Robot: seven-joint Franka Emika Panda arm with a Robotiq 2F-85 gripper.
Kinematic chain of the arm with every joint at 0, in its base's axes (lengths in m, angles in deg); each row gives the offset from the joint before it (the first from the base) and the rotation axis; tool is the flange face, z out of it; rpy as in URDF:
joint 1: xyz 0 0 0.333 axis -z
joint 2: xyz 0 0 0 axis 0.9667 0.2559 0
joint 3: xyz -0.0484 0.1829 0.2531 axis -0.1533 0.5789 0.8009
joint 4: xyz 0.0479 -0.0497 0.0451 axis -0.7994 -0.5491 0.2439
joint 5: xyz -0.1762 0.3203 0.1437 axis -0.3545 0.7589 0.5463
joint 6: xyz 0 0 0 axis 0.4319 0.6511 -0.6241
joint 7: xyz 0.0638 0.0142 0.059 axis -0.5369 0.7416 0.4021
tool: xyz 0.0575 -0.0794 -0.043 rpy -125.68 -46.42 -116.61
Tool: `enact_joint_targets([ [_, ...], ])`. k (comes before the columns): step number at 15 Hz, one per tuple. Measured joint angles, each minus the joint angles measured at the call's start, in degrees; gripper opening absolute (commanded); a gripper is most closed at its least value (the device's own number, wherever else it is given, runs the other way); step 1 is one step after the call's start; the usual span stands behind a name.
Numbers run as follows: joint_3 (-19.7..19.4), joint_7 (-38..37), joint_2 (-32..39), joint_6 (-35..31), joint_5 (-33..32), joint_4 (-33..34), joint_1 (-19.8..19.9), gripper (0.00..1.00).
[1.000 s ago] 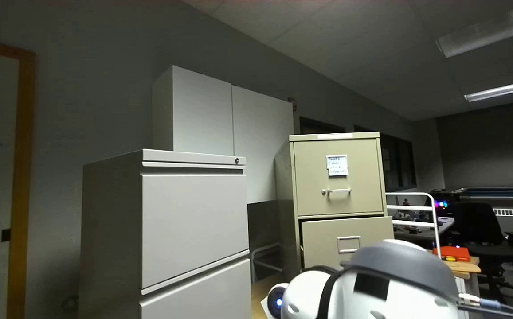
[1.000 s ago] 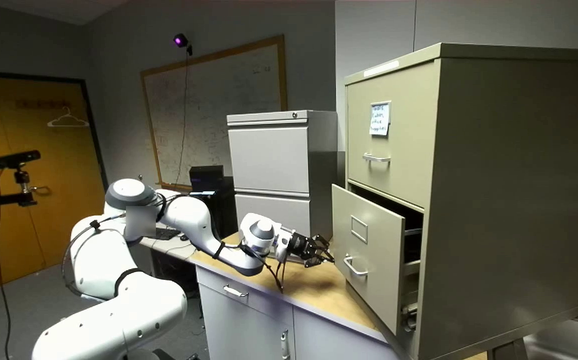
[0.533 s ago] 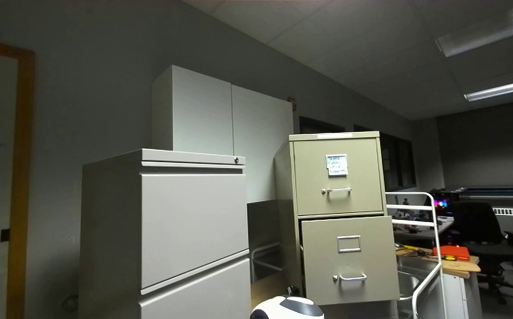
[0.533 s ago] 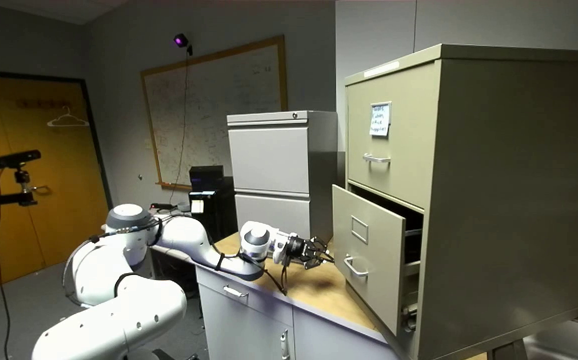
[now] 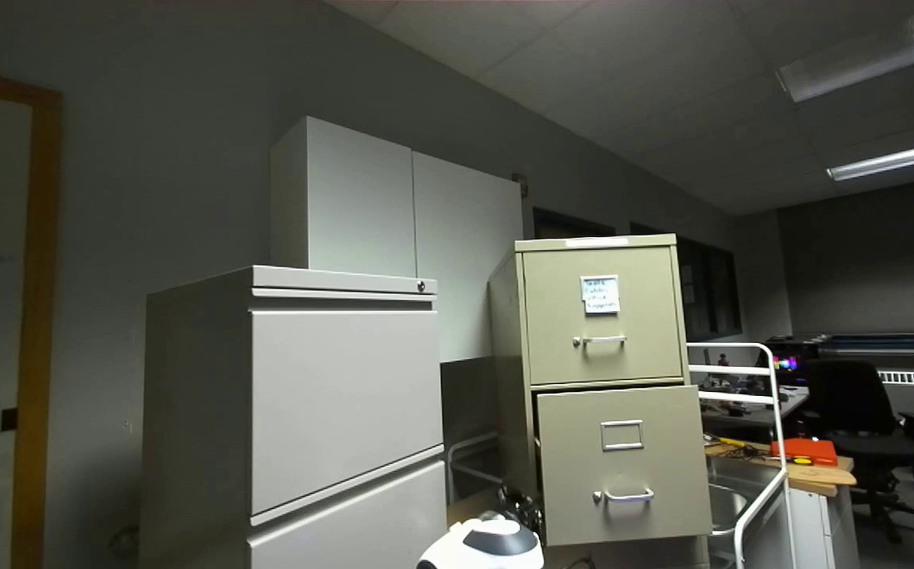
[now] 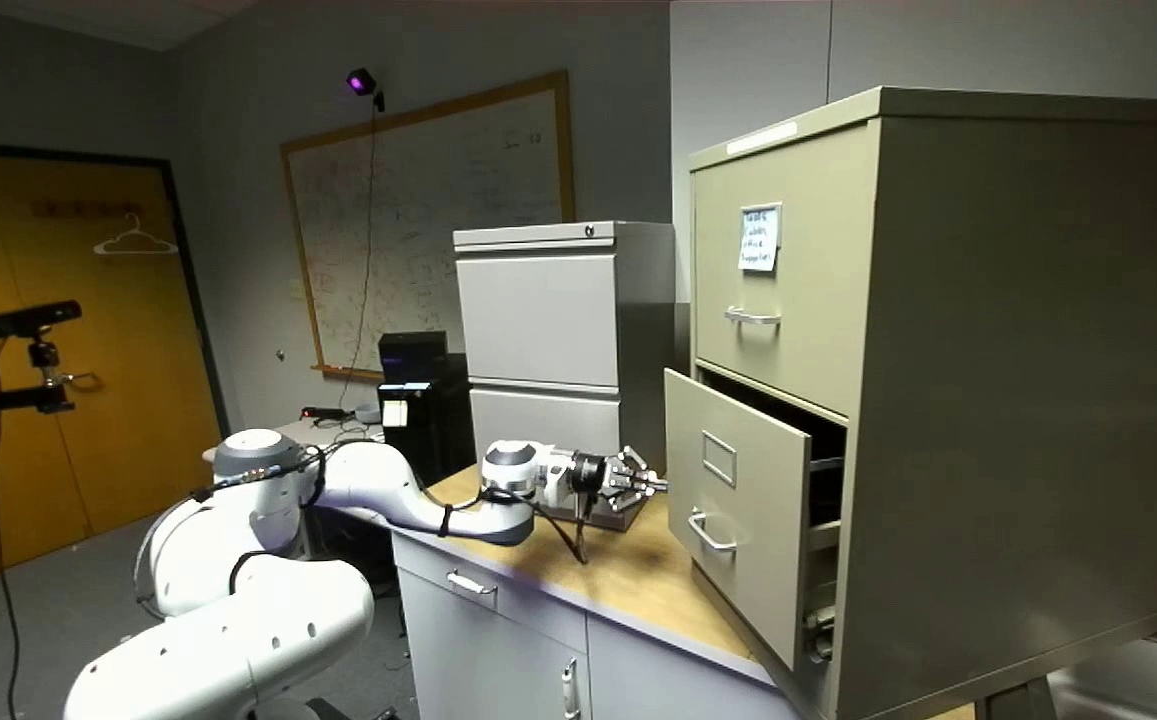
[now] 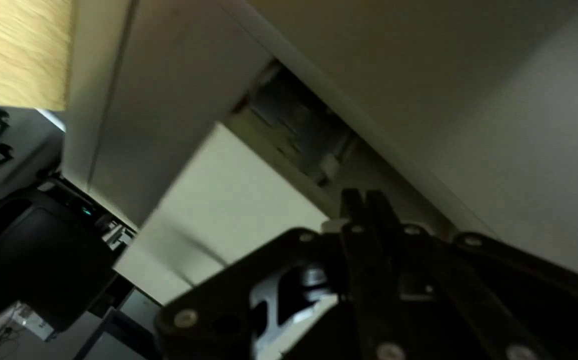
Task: Close the bottom drawer of the beige file cabinet
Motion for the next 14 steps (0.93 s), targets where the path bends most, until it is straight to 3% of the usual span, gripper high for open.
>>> enact_joint_targets([
  [2,-3.03,0.58,0.32,0.93,-1.37,2.51,1.90,0.08],
  [6,-2.18,1.21,0.62,-3.33,3.08,4.39,5.89,0.09],
  [10,-6.56,9.74,6.29,-18.13,8.75,-7.18,0.58,0.08],
  [14,-12.74,21.26,16.74,-30.24,10.47,-18.29,-9.14,0.08],
])
